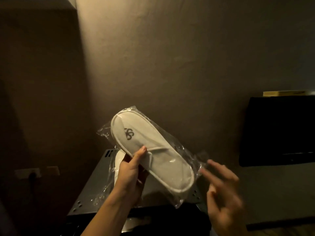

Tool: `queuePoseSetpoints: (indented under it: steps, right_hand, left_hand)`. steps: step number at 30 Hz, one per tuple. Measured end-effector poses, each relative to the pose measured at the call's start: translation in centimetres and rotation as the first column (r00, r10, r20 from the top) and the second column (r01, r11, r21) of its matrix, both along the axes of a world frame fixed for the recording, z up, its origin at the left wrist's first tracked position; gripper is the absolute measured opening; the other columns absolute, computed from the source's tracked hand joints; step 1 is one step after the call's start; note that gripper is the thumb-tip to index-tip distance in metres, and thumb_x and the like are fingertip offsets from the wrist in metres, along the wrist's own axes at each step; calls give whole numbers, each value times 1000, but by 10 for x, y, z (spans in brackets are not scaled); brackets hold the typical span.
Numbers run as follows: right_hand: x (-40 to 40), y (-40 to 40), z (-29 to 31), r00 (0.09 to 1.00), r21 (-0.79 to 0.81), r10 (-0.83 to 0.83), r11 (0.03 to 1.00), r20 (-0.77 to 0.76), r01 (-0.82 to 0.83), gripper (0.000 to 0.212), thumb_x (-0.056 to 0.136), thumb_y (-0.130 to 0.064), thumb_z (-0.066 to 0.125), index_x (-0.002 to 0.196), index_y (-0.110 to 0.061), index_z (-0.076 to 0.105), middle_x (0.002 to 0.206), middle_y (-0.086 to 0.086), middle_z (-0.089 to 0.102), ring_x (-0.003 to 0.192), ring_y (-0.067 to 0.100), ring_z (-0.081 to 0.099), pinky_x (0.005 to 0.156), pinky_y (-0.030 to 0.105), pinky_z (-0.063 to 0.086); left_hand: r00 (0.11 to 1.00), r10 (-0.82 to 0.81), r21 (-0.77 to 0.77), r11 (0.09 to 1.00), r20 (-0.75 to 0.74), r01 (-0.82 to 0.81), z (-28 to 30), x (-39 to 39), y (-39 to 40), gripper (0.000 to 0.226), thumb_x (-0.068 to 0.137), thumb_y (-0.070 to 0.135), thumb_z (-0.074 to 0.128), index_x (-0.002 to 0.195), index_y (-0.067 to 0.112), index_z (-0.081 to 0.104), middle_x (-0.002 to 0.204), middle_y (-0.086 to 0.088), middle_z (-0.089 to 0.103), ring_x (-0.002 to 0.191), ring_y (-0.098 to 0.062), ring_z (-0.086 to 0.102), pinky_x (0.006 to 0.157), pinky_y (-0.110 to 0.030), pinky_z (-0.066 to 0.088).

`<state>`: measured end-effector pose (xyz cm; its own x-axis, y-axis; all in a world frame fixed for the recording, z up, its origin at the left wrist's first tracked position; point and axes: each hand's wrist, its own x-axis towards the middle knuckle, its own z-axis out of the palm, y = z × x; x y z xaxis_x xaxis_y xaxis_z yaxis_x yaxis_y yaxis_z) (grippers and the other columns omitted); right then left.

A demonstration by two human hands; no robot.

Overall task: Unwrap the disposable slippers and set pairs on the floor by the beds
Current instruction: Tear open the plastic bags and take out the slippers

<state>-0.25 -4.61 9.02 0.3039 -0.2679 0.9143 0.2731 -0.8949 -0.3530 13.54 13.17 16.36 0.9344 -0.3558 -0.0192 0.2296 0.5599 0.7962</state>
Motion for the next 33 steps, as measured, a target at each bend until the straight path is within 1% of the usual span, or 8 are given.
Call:
queuePoseSetpoints:
  steps: [3,8,12,17,20,24,28,33]
  right_hand:
    - [11,-9,-6,992,-367,4,929,-125,-51,53,93,-12,53,145,-21,51,156,9,46,148,27,37,123,51,26]
    - [30,-20,10,991,-367,93,922,-98,-123,44,88,-24,75,130,-16,64,144,7,58,141,21,49,117,50,38]
    - [29,-33,23,901,-26,410,908,-141,-418,43,86,-17,76,128,-12,66,136,9,65,129,24,60,107,40,50]
    - [22,-51,45,597,735,799,448,-74,-509,24,84,-23,76,104,-10,78,98,11,76,88,24,70,69,26,59]
    - [14,-57,64,604,649,766,576,-219,-497,34,84,-12,66,118,-14,68,107,-2,77,98,19,72,76,24,60]
    - [18,-62,67,558,713,809,502,-186,-490,68,63,-43,90,121,-17,66,110,1,77,101,19,73,76,22,60]
    - [27,-63,72,594,752,794,467,-126,-465,42,81,-18,69,122,-22,62,108,3,76,101,23,74,72,29,63]
    - [42,-69,77,656,798,755,398,-5,-453,55,85,-18,70,136,-23,51,116,12,75,103,31,75,82,44,64]
  left_hand:
    - [998,9,-94,995,-57,-15,1,-7,-5,49,79,15,76,125,2,66,117,-17,74,100,-28,72,98,-50,55]
    - [996,-83,-71,994,12,84,-2,-24,-10,50,79,20,74,124,1,63,109,-20,75,90,-27,75,75,-40,64]
    - [963,-111,-100,985,245,139,0,10,25,103,57,56,89,144,18,48,136,-17,63,121,-34,64,89,-45,59]
    - [848,-73,171,985,525,-22,5,54,65,127,44,65,91,153,44,30,158,1,41,141,-20,47,115,-45,36]
    - [758,-218,329,944,615,5,6,56,72,97,55,54,92,141,31,54,144,-2,59,128,-20,59,104,-38,50]
    - [753,-71,299,939,654,-171,4,47,67,41,70,18,88,110,17,74,104,-9,76,98,-23,69,75,-25,59]
    - [816,9,282,936,578,-209,5,42,62,61,59,52,90,104,13,76,102,-14,77,88,-20,74,71,-30,62]
    - [961,-77,392,919,265,-35,16,44,61,50,82,38,73,106,-6,69,93,-18,68,76,-23,63,54,-23,52]
